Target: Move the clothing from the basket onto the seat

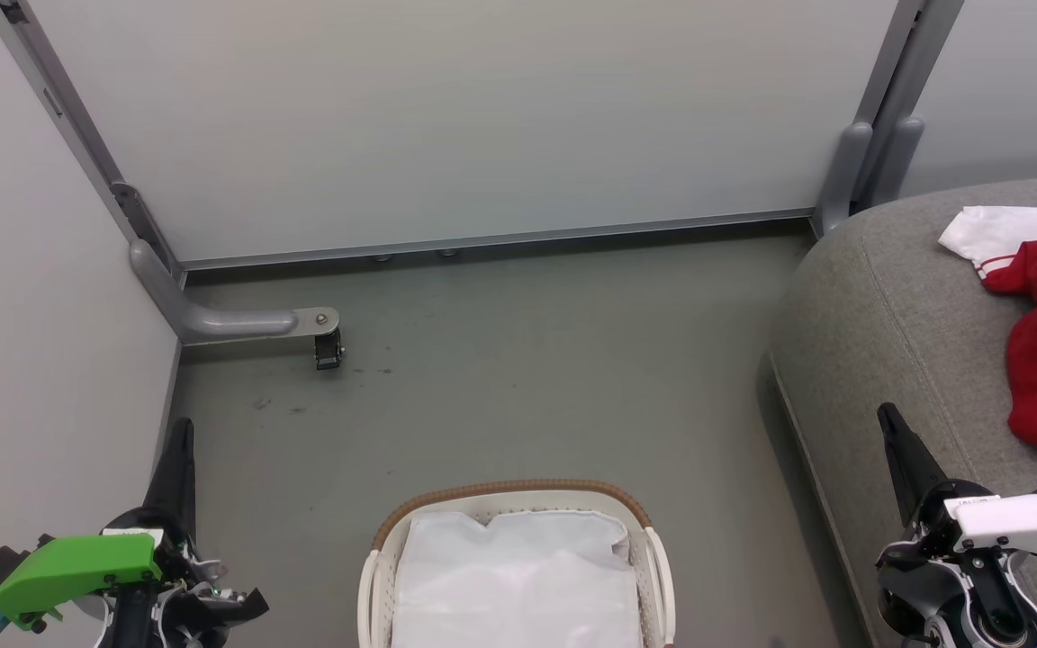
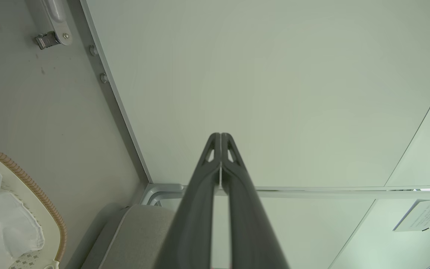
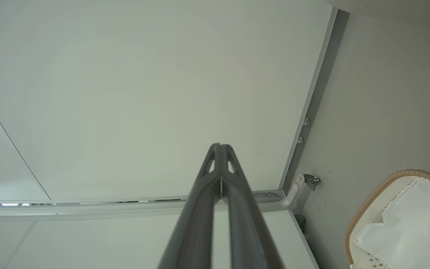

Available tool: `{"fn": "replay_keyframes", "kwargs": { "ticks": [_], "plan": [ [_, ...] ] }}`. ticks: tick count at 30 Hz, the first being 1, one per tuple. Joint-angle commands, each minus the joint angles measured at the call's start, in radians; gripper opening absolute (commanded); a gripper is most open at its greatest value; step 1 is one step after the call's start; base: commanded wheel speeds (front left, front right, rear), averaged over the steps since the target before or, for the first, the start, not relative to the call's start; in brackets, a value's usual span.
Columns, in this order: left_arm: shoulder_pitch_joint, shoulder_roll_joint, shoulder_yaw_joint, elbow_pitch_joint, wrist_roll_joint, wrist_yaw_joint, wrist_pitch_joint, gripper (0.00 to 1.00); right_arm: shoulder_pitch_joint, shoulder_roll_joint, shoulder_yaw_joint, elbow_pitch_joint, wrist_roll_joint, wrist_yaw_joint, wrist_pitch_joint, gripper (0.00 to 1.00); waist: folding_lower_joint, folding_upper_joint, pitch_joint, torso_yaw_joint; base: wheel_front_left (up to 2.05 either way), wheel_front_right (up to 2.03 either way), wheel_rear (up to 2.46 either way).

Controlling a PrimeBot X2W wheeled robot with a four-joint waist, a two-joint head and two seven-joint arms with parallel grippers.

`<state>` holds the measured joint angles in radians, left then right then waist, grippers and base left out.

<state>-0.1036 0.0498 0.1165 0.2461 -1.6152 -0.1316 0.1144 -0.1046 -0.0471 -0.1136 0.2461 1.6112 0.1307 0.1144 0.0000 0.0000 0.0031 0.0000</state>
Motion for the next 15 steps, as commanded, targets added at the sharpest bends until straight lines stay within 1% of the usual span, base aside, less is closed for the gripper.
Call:
{"fn": "replay_keyframes", "kwargs": {
  "ticks": [1,15],
  "plan": [
    [-0.012,-0.001,0.002,-0.002,0.006,-0.001,0.004,0.0,-0.008,-0.006,-0.002,-0.004,0.004,0.0,0.003,0.0,0.0,0.0,0.0,0.0,0.0,0.0,0.0],
    [-0.012,-0.001,0.003,-0.002,0.006,-0.001,0.004,0.0,-0.008,-0.006,-0.002,-0.004,0.004,0.0,0.003,0.0,0.0,0.0,0.0,0.0,0.0,0.0,0.0]
  ]
}}
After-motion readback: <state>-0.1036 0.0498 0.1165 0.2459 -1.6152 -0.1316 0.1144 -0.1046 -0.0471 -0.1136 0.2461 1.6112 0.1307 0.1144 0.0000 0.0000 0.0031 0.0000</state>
